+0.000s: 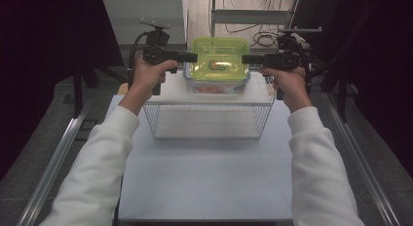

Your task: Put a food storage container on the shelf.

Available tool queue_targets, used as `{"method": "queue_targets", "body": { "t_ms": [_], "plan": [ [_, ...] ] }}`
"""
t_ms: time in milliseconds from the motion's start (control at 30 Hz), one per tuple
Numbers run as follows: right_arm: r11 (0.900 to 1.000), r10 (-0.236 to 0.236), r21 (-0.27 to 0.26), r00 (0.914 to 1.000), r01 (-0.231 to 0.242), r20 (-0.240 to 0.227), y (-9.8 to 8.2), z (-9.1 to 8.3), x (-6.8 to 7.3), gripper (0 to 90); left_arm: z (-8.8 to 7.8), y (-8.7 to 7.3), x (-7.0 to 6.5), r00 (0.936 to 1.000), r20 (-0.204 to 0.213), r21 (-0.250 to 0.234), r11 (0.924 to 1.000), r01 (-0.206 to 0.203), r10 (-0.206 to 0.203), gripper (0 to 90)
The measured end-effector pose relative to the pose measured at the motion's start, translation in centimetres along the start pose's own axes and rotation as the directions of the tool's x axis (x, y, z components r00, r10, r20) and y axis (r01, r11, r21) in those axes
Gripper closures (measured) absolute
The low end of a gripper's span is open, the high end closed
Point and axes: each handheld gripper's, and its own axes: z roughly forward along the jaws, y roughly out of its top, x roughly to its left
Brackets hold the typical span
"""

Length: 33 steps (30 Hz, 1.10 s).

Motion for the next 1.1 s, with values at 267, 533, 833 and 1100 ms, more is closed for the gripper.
{"method": "queue_targets", "body": {
  "t_ms": [267,533,833,1100],
  "plan": [
    [0.999,0.035,0.003,0.9991,-0.035,0.023,0.1,1.0,-0.6,72.7,0.7,0.3,0.6,0.9985,-0.010,-0.004,0.9986,0.053,-0.053,65.8],
    [0.998,0.059,-0.013,0.9971,-0.058,0.049,0.0,1.7,-1.0,65.5,1.9,0.5,1.1,0.9973,-0.034,-0.010,0.9979,0.064,-0.065,50.1],
    [0.996,0.085,-0.042,0.9941,-0.082,0.067,0.0,2.1,-1.3,59.2,3.2,0.6,2.0,0.9974,0.002,-0.013,0.9973,0.073,-0.073,33.5],
    [0.992,0.082,-0.101,0.9922,-0.072,0.094,0.1,0.5,-1.0,47.7,1.7,1.0,2.2,0.9983,0.005,-0.087,0.9945,0.058,-0.058,17.3]
  ]
}}
